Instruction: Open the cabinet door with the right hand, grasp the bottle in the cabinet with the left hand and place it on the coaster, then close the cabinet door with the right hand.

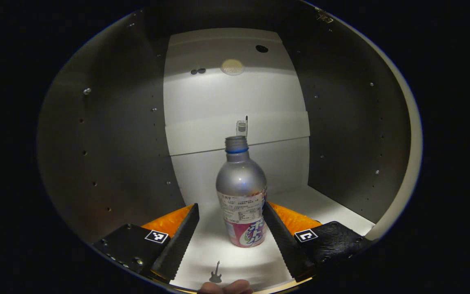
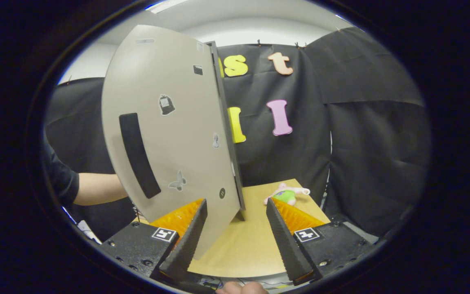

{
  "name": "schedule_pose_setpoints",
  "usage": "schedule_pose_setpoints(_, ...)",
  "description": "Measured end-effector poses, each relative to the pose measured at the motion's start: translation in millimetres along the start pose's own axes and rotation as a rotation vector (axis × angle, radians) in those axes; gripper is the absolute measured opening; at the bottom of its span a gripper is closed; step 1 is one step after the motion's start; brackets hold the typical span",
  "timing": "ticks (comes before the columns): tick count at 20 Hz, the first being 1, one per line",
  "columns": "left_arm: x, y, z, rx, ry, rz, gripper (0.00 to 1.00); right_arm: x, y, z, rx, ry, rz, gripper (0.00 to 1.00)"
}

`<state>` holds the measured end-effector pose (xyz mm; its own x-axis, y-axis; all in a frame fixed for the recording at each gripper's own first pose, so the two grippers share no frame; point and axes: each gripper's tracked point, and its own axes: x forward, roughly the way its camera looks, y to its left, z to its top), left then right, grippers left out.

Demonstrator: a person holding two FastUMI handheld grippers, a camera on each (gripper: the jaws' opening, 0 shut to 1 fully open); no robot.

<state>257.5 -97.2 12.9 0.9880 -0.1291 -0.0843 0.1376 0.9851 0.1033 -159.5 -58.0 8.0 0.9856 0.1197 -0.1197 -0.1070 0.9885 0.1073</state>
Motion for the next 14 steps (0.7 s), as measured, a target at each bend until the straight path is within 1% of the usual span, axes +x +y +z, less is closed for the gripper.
schedule_pose_setpoints(3,12,-4,11,0.001,-0.022,-0.011,0.96,5,-9,0,0.009,0.010,-0.020,0.91)
schedule_pose_setpoints(6,19,-14,23,0.004,-0.057,-0.033,0.96,12,-9,-1,0.017,0.024,-0.015,0.90)
schedule_pose_setpoints(11,31,-23,17,0.003,-0.031,-0.057,0.96,21,-7,2,-0.005,0.030,-0.004,0.90)
schedule_pose_setpoints(12,31,-23,17,0.002,-0.029,-0.056,1.00,23,-7,3,-0.008,0.031,-0.003,0.90)
schedule_pose_setpoints(13,33,-23,17,0.004,-0.030,-0.054,0.93,25,-6,4,-0.010,0.031,-0.001,0.90)
schedule_pose_setpoints(14,33,-22,17,0.004,-0.033,-0.050,0.89,26,-5,3,-0.009,0.033,0.001,0.90)
